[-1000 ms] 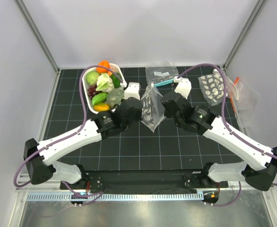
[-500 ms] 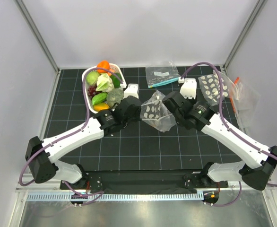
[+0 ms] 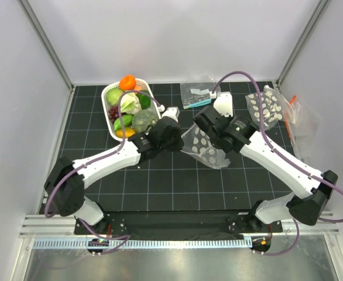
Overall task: Place the food in the zip-top bag and seal the zipper
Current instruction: Open the zipper of the food storage bag, then pick up the fake fruit from the bin.
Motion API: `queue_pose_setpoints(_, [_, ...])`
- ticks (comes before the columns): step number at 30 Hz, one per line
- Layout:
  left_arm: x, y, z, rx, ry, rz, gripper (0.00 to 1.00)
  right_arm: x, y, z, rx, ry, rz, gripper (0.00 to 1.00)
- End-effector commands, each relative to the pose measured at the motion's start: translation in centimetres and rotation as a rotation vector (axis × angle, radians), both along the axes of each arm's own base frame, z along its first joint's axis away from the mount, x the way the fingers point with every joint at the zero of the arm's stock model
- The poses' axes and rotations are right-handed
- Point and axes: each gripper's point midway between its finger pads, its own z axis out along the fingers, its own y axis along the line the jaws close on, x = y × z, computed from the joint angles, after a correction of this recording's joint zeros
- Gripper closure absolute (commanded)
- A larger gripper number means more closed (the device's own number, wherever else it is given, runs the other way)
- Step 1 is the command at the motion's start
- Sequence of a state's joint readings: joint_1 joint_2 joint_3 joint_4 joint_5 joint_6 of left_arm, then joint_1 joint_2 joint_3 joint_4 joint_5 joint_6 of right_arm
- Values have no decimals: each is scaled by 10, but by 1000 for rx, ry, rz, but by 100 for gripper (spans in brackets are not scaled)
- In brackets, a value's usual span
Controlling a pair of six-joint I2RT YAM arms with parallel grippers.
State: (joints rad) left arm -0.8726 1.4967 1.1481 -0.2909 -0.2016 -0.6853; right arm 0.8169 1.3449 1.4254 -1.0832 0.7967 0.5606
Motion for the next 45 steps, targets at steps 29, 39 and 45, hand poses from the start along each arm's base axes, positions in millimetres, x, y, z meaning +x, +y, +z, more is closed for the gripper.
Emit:
queue_pose_setpoints(29, [53,28,-30,53,30,122,0,43,33,-40,-104,19,75,99])
queue_pose_setpoints(39, [76,56,-1,24,8,196,0,45,47,-46,-40,24,100,99])
queue_pose_setpoints(45, [93,66,-14,-22,-13,313,6,45,49,-43,-11,10,104,99])
